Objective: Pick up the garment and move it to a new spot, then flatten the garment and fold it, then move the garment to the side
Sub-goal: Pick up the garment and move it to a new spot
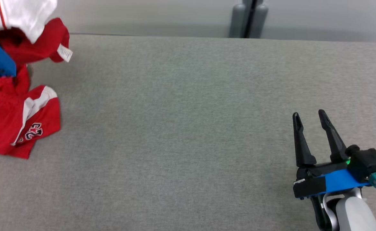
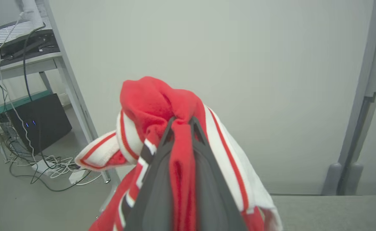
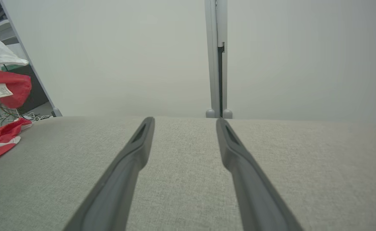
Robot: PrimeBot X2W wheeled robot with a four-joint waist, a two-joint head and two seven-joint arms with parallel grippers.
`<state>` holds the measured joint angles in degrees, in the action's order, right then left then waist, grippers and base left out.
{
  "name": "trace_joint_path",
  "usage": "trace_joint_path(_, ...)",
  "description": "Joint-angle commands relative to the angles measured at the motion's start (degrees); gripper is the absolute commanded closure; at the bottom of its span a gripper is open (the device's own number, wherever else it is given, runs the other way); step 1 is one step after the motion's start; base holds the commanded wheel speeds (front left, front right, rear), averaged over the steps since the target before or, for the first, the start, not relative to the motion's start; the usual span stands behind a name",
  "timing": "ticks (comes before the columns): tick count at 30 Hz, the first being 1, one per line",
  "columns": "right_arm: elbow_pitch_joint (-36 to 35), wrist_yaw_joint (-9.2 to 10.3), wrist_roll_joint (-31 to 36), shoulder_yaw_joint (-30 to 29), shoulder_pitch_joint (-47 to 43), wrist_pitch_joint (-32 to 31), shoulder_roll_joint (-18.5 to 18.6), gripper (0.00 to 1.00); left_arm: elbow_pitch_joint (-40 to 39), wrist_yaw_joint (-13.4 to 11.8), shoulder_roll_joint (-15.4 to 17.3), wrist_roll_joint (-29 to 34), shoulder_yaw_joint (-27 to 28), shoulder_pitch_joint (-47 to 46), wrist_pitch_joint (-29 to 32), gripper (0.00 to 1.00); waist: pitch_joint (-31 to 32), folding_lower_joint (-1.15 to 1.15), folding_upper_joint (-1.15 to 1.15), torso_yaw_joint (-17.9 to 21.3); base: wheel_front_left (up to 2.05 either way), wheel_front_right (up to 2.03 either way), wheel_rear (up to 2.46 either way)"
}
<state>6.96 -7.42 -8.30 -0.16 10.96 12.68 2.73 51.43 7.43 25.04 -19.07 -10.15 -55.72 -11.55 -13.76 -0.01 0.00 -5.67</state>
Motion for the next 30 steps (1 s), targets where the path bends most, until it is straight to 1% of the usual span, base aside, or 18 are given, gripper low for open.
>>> trace_joint_path(1,0.6,-0.13,-0.5,0.0,-1.1,0.5,0.3,0.0,-2.3,0.0,0.0,0.4,-0.5,-1.6,-0.6,1.0,2.1,0.01,0.0,2.2,0.0,0.0,0.0)
trace_joint_path(4,1.6,-0.13,-1.6,0.5,-1.3,1.0,0.3,0.0,-7.8,-0.3,0.1,1.1,-1.3,-2.5,-0.9,1.0,3.2,0.01,0.0,4.1,0.0,0.0,0.0)
trace_joint_path(6,2.3,-0.13,-2.3,0.7,-1.5,1.4,0.3,0.0,-11.8,-0.3,-0.6,0.8,-1.7,-2.9,-0.5,1.0,3.6,0.01,0.0,5.6,0.0,0.0,0.0)
trace_joint_path(11,3.7,-0.13,-4.2,1.6,-0.5,2.2,0.3,0.0,-22.3,-0.7,-1.8,1.7,-4.0,-3.5,2.6,1.0,3.3,0.01,0.0,9.9,0.0,0.0,0.0)
trace_joint_path(17,5.2,-0.13,-6.8,3.4,1.0,2.6,0.3,0.0,-33.1,-0.8,-4.8,2.0,-7.8,-4.7,7.0,1.0,2.3,0.01,0.0,15.5,0.0,0.0,0.0)
trace_joint_path(23,4.2,-0.13,-9.7,5.9,2.4,2.6,0.3,0.0,-37.8,-0.6,-8.2,1.8,-11.9,-3.5,10.0,1.0,0.6,0.01,0.0,20.8,0.0,0.0,0.0)
trace_joint_path(27,3.6,-0.13,-10.8,7.7,3.0,2.6,0.3,0.0,-37.0,-0.6,-10.2,1.3,-14.4,-0.8,10.2,1.0,-0.1,0.01,0.0,23.0,0.0,0.0,0.0)
trace_joint_path(30,3.3,-0.13,-11.3,8.2,3.0,2.6,0.3,0.0,-35.2,-0.5,-11.8,0.9,-16.7,2.2,9.5,1.0,-0.6,0.01,0.0,23.7,0.0,0.0,0.0)
